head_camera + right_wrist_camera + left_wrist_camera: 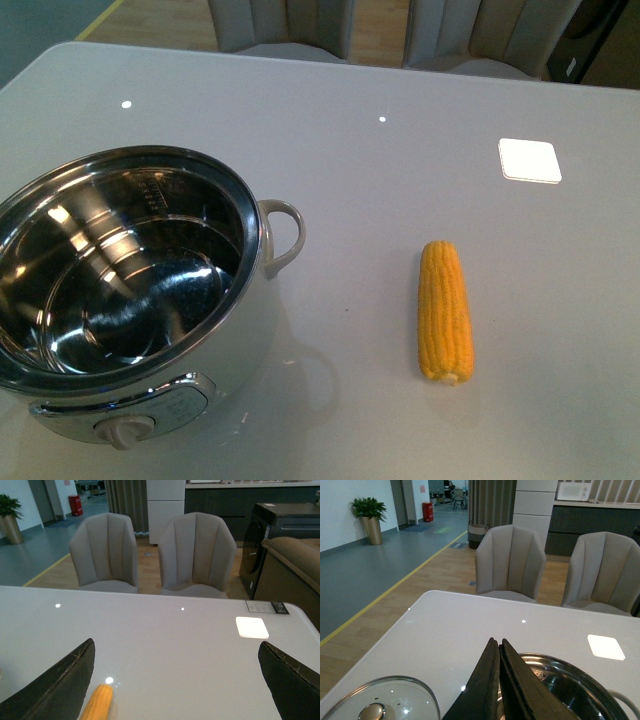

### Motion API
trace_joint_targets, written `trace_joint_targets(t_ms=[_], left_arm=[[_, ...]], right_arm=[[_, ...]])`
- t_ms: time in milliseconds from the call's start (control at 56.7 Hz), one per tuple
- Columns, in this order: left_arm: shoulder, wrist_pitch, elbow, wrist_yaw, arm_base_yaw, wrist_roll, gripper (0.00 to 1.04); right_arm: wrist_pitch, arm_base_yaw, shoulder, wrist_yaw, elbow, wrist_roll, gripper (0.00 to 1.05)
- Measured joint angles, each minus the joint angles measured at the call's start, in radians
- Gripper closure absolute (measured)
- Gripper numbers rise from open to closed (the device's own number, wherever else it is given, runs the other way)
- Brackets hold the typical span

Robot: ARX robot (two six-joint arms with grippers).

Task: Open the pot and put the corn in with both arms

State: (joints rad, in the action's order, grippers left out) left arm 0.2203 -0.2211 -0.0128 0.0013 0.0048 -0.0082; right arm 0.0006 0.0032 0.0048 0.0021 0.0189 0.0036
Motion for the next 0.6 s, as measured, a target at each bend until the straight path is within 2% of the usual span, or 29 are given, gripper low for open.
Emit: trace_joint_targets(t_ms=[176,247,494,600], left_arm=[[-0.053,0.053,0.0,-0.002,-0.002,0.0,1.01],[-0.181,0.207,0.0,-0.002,-0.002,0.0,1.01],[-0.213,0.219,0.0,-0.002,-0.002,0.0,1.01],[-0.214,0.22,0.0,-0.002,-0.002,0.0,0.85]], right_arm=[[0.0,0.0,0.0,0.0,0.0,0.0,0.09],[0.0,0.0,0.0,0.0,0.0,0.0,0.09],[0.0,0.0,0.0,0.0,0.0,0.0,0.09],[0.0,0.0,0.0,0.0,0.0,0.0,0.09]])
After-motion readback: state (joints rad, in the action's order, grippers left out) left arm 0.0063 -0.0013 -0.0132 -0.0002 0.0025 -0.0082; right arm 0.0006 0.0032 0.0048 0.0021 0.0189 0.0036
